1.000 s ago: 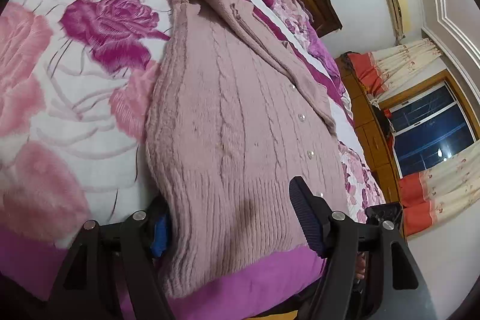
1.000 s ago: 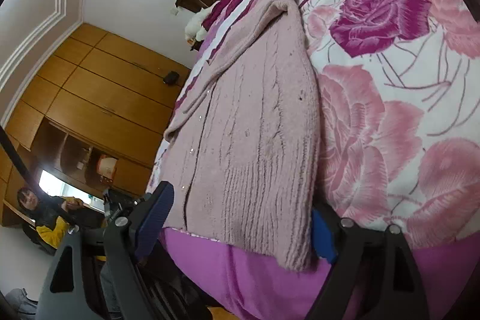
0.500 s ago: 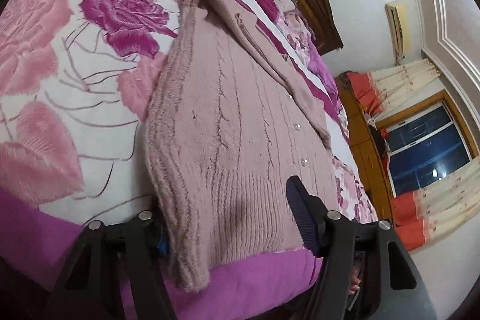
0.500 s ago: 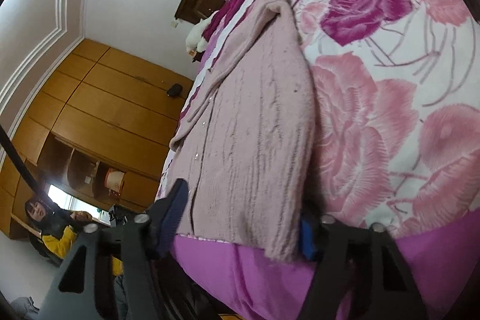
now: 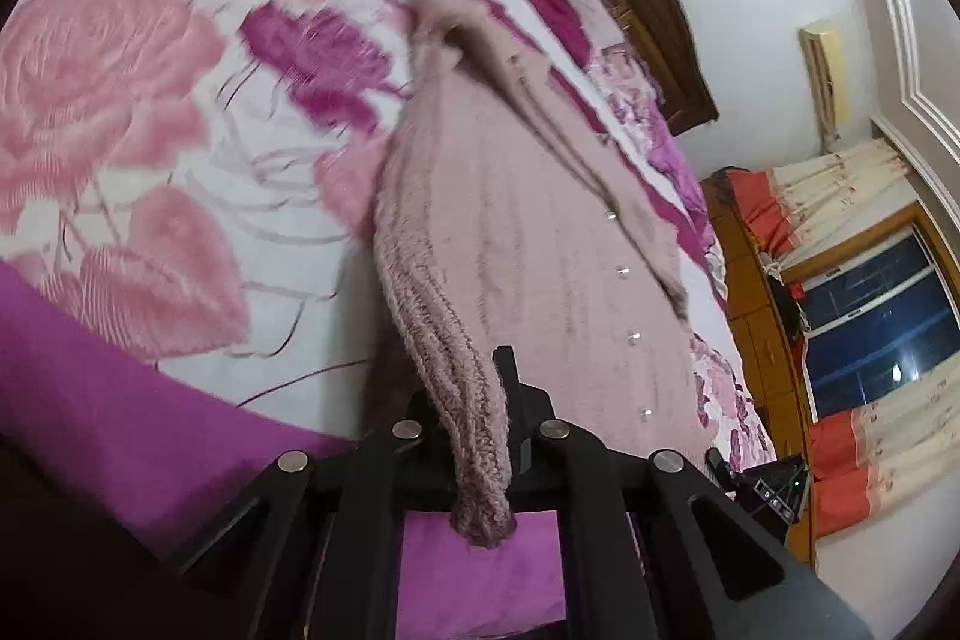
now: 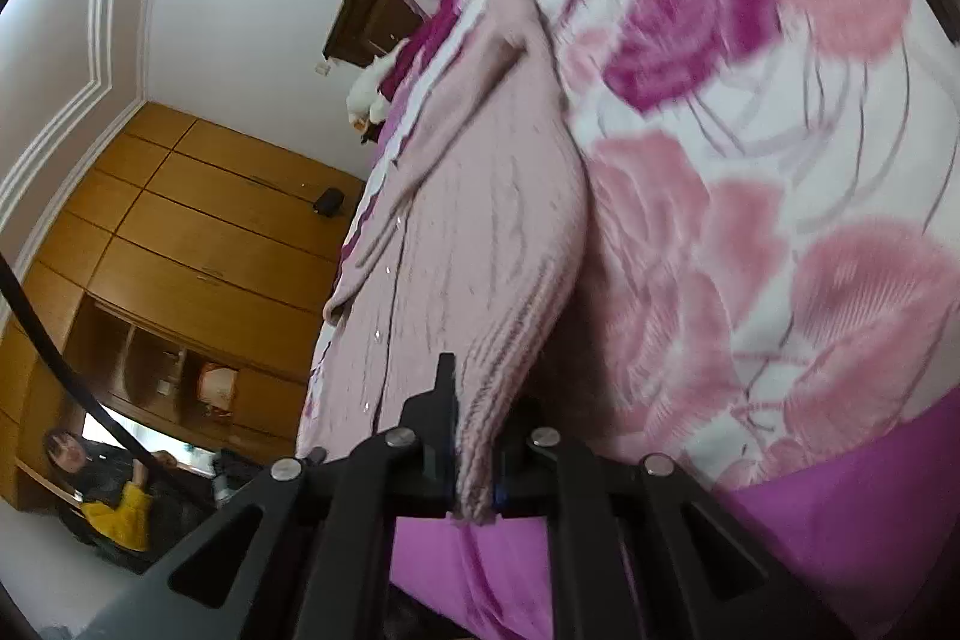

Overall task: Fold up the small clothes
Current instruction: 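Grasp the ribbed hem with both grippers, then lift the hem with both grippers and fold it toward the collar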

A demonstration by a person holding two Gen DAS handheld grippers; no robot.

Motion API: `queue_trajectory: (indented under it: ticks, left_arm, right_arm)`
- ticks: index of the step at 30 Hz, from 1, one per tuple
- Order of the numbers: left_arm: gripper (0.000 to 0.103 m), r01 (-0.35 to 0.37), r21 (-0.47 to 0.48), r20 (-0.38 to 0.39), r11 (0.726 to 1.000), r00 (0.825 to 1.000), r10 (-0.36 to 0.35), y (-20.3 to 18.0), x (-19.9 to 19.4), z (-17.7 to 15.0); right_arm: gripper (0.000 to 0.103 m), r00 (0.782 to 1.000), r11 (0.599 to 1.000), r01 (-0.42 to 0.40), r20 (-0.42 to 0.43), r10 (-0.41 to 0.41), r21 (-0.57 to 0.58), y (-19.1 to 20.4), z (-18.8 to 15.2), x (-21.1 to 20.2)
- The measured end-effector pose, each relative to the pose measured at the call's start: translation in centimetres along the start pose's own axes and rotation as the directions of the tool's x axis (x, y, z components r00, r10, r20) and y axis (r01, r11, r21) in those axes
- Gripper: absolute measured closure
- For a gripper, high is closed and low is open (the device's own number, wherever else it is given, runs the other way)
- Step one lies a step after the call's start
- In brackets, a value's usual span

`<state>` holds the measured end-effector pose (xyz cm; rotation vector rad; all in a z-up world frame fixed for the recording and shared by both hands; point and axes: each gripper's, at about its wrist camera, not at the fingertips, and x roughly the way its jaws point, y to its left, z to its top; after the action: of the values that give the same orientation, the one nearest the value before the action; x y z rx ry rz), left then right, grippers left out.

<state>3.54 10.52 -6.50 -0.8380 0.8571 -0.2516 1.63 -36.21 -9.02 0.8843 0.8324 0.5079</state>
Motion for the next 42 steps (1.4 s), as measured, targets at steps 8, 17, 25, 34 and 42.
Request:
queue_trajectory:
  ticks: [8, 17, 25, 34, 42]
  left_arm:
    - [0.103, 0.042, -0.025, 0.045, 0.999, 0.998, -0.041, 0.3, -3.2, -0.3]
    - [0.103, 0.069, 0.015, 0.082, 0.997, 0.994, -0.07, -1.1, -6.4, -1.2]
    - [0.103, 0.083, 0.025, 0.085, 0.996, 0.993, -0.085, -1.5, -8.6, -2.8]
    - [0.103, 0.109, 0.08, 0.125, 0.991, 0.985, -0.119, -3.0, -12.1, -3.5]
    - [0.103, 0.097, 0.029, 0.091, 0.995, 0.991, -0.099, -2.2, -9.5, -1.1]
  right_arm:
    - [0.098, 0.994, 0.995, 0.033, 0.106, -0.023, -0.094, 2.8, -0.5, -2.7]
    - [0.098, 0.993, 0.986, 0.022, 0.12, -0.003, -0.163, 5.7, -2.9, -5.3]
    - [0.098, 0.991, 0.985, -0.007, 0.134, 0.03, -0.172, 6.3, -4.4, -7.4]
    - [0.098, 0.99, 0.978, -0.025, 0.134, 0.054, -0.209, 8.4, -6.8, -11.0]
    - [0.097, 0.995, 0.985, 0.003, 0.104, 0.015, -0.17, 7.9, -5.4, -9.5]
